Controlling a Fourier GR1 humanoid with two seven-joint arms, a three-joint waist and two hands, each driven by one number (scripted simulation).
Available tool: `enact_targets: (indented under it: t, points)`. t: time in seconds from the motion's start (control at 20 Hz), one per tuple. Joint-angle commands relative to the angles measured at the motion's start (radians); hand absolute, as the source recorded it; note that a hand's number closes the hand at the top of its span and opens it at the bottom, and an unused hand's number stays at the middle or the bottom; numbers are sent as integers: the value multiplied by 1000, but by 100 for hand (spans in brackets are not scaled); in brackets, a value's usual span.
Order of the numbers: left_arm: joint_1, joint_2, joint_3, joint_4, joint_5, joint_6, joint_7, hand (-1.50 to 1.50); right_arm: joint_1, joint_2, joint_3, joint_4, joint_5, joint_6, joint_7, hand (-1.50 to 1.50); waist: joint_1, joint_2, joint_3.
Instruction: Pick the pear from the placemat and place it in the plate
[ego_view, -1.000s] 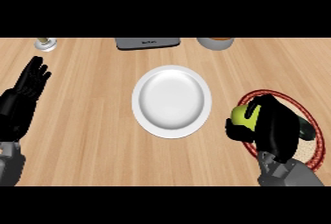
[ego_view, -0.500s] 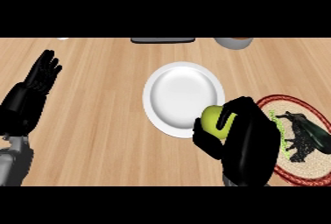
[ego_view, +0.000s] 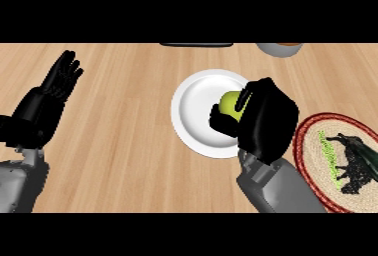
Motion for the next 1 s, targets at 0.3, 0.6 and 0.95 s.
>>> enact_targets:
  t: [0.3, 0.6, 0.95]
  points:
    - [-23, -16, -11, 12, -26, 0, -3, 0, -199, 15, -162, 447, -109, -176, 107, 150, 16, 6, 1]
    - [-17, -11, 3, 27, -23, -11, -19, 0, -212, 15, -278, 615, -161, -379, 26, 150, 25, 13, 2]
    - [-85, -1, 17, 40, -6, -31, 21, 0, -282, 15, -305, 800, -335, -594, -124, -150, 37, 14, 3]
